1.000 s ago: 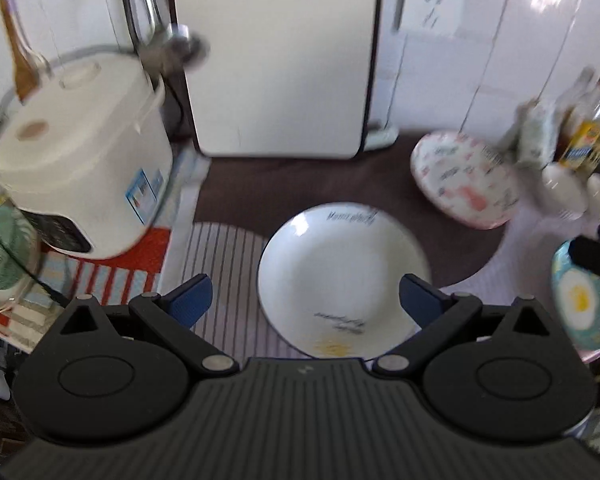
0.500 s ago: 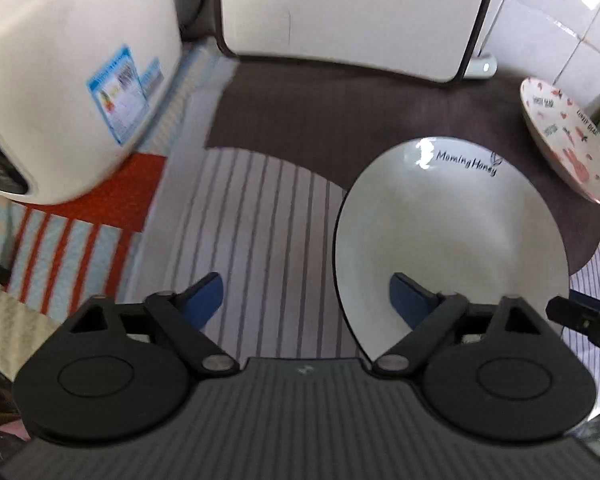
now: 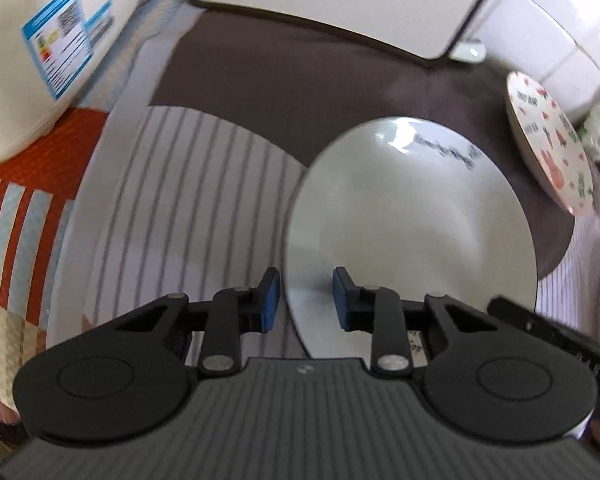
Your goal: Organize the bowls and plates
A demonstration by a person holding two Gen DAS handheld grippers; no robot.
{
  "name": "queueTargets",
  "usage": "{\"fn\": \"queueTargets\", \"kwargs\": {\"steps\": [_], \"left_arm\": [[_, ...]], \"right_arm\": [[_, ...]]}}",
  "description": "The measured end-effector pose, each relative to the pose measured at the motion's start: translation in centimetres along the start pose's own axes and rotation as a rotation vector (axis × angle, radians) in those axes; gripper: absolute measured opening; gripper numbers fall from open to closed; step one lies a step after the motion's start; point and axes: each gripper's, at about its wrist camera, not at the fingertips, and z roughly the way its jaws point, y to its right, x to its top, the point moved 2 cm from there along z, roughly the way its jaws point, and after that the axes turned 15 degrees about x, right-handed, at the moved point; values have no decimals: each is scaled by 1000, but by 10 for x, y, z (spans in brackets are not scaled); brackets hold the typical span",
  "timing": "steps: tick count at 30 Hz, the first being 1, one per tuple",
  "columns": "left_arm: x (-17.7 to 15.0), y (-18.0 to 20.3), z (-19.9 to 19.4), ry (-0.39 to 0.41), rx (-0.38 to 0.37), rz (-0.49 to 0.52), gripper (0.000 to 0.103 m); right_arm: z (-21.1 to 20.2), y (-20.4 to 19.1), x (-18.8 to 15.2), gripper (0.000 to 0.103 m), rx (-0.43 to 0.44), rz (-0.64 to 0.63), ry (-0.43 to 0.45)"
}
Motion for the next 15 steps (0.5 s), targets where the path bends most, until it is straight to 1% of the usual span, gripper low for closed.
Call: {"fn": "queueTargets", "kwargs": {"steps": [1, 3, 5, 8, 11, 15], "left_arm": [[-2, 5, -1, 15, 21, 14, 28], [-4, 6, -2, 26, 27, 16, 28], [-5, 7, -4, 23, 12, 25, 28], [-7, 12, -15, 41, -9, 73, 28], [-14, 19, -30, 45, -53, 95, 28], [-21, 44, -48, 44, -87, 163, 28]], "right_arm": [[1, 0, 0, 17, 4, -3, 5], [1, 2, -1, 17, 19, -6, 11], [-1, 3, -1, 17, 30, -13, 9], [-11, -5, -2, 19, 21, -109, 33], [-29, -6, -1, 19, 38, -126, 56], [-62, -10, -4, 19, 14, -150, 67]]}}
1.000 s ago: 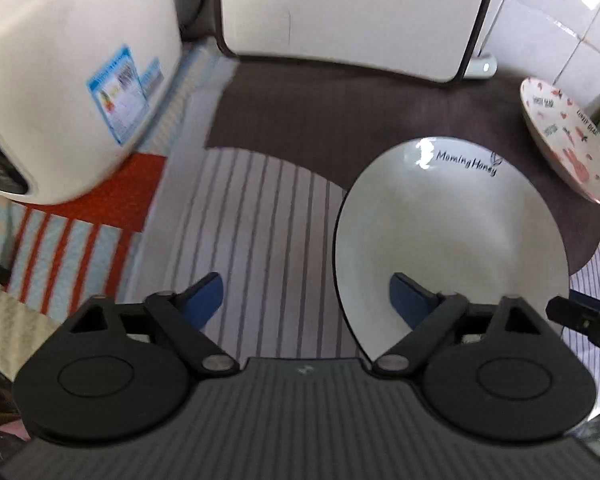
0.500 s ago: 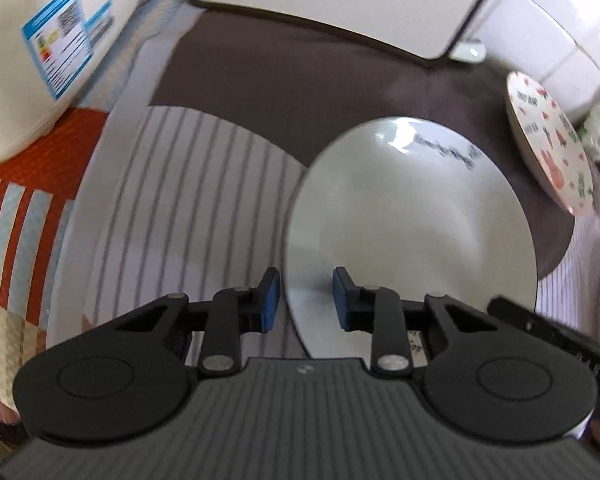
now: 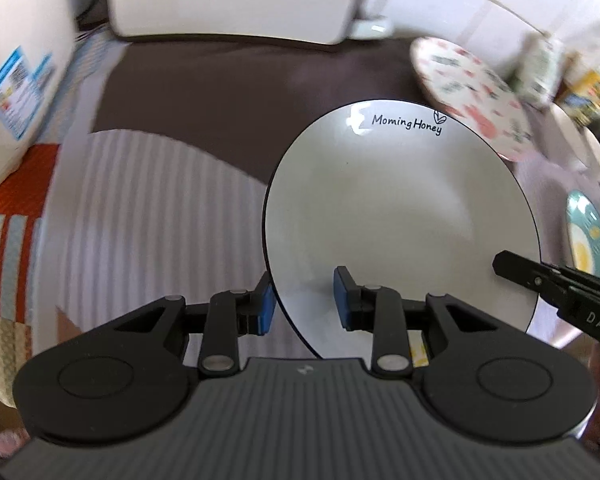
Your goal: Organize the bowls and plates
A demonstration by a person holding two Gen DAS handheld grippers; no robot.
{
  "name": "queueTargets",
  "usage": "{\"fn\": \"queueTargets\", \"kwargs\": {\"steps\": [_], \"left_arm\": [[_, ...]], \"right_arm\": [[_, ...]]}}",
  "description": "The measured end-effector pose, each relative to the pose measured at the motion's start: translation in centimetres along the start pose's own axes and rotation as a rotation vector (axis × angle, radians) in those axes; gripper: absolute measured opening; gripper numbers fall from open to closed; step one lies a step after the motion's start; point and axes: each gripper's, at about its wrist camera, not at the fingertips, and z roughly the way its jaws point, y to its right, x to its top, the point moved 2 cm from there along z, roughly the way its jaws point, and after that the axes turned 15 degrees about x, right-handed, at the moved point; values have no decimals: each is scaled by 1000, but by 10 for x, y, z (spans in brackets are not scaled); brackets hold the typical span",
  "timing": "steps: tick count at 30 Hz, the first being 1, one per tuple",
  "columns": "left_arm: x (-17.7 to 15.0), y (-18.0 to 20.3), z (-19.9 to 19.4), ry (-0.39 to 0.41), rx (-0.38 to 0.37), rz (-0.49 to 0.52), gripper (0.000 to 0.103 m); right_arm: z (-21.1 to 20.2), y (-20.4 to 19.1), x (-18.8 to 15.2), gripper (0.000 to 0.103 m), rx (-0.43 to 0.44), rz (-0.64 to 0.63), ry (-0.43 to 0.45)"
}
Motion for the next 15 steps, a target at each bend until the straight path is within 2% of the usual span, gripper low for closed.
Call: {"fn": "queueTargets", "kwargs": {"steps": [5, 10, 14, 15], "left_arm": [[-4, 44, -9, -18, -57, 126, 28], [-5, 79, -3, -44, -107, 204, 28], [1, 97, 11, -77, -110, 245, 29], [2, 104, 13, -76, -84, 281, 29]], "right_arm": [[-46, 15, -11, 20, -43, 71, 32], [-81, 36, -23, 20, -91, 120, 80], [-87, 49, -30, 20, -127, 117, 92], [-87, 53, -31, 20, -135, 109, 91]]}}
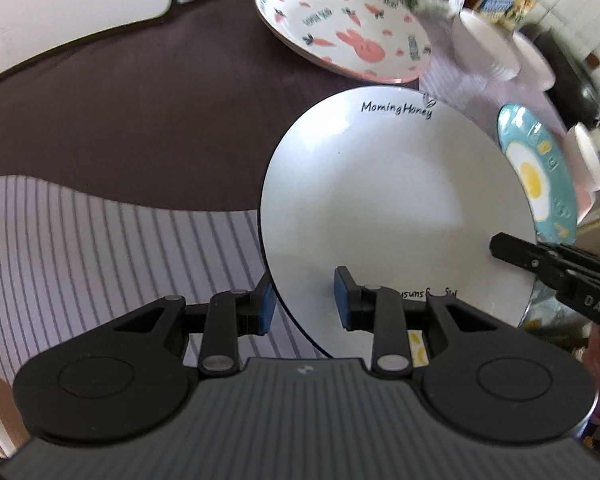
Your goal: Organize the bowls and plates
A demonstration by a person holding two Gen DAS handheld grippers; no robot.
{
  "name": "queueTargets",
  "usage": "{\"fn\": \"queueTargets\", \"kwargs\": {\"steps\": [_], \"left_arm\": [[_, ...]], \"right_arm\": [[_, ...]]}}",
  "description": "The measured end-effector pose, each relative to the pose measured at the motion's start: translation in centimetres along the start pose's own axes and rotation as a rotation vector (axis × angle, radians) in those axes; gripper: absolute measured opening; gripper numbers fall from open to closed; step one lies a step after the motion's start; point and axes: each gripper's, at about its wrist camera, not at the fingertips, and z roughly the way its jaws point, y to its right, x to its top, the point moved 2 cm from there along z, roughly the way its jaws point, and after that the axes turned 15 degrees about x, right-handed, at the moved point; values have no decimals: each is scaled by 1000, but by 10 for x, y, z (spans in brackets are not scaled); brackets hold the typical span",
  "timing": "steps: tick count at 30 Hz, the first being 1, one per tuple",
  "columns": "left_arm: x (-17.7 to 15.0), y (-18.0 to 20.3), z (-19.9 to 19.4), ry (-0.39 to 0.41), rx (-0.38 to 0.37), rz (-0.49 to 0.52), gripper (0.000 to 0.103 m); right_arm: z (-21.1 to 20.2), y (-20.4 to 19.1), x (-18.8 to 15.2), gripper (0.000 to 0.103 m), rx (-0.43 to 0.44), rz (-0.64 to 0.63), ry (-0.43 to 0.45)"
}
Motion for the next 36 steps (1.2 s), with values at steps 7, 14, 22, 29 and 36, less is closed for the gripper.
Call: {"fn": "queueTargets", "kwargs": {"steps": [7, 14, 22, 29, 36], "left_arm": [[7, 28, 16, 3, 116, 157, 29], [2, 29, 7, 36, 129, 142, 25], [-3, 27, -1, 64, 108, 97, 21], [-1, 32, -38, 85, 63, 83, 21], [4, 78, -76, 102, 5, 166, 27]], "right_arm": [[9, 26, 2, 21, 5, -25, 60], [14, 23, -1, 20, -58, -105, -9], [17, 12, 6, 23, -214, -161, -91], [-37, 2, 15, 29, -206, -103, 27], [-108, -4, 15, 45, -184, -103, 142]]}}
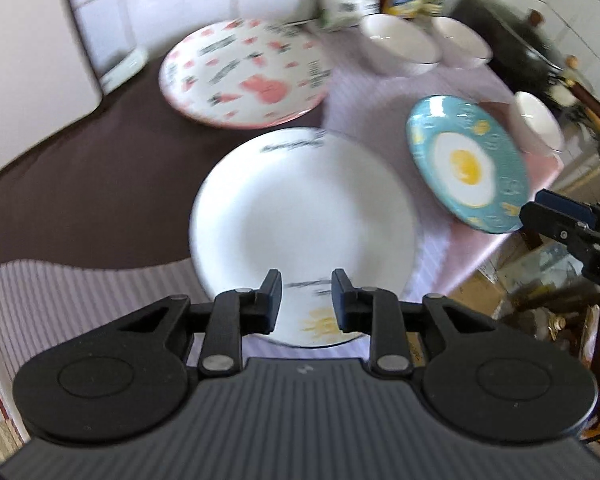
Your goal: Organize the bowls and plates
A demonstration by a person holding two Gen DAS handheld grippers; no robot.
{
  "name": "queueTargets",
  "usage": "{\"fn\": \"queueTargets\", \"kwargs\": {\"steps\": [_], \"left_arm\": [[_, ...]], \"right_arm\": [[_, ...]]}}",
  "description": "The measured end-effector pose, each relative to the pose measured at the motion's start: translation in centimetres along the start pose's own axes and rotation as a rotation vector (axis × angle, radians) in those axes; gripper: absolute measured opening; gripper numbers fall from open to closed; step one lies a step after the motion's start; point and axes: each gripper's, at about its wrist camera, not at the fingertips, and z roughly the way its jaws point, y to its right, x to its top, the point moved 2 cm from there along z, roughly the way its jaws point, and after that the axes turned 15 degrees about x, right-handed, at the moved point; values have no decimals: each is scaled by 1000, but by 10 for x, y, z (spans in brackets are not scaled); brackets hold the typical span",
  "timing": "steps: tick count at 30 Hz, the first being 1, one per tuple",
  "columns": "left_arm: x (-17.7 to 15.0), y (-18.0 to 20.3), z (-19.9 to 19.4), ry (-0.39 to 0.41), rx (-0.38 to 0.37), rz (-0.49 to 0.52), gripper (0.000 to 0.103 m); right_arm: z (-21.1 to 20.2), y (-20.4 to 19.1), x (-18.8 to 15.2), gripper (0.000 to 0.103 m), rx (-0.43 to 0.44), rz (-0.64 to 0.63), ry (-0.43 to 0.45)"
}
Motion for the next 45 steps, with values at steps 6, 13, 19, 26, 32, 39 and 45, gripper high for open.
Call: {"fn": "queueTargets", "kwargs": {"steps": [6, 13, 19, 26, 32, 39, 45], "left_arm": [[10, 47, -24, 45, -35, 73, 41], [23, 96, -32, 105, -38, 99, 47], [48, 120, -10, 145, -11, 47, 55], [74, 146, 34, 137, 5, 56, 63], [82, 156, 75, 93, 25, 63, 63], [88, 157, 105, 60, 45, 80, 61], [96, 165, 115, 43, 80, 142, 35]], "right_arm": [[-43, 20, 3, 54, -17, 22, 56], [-70, 53, 0, 62, -32, 43, 90], [-69, 84, -6, 67, 5, 33, 70], [-42, 124, -11, 67, -2, -49, 71], [-10, 153, -12, 67, -22, -33, 14], [9, 174, -16, 60, -2, 56, -47], [18, 182, -14, 38, 44, 107, -84]]}}
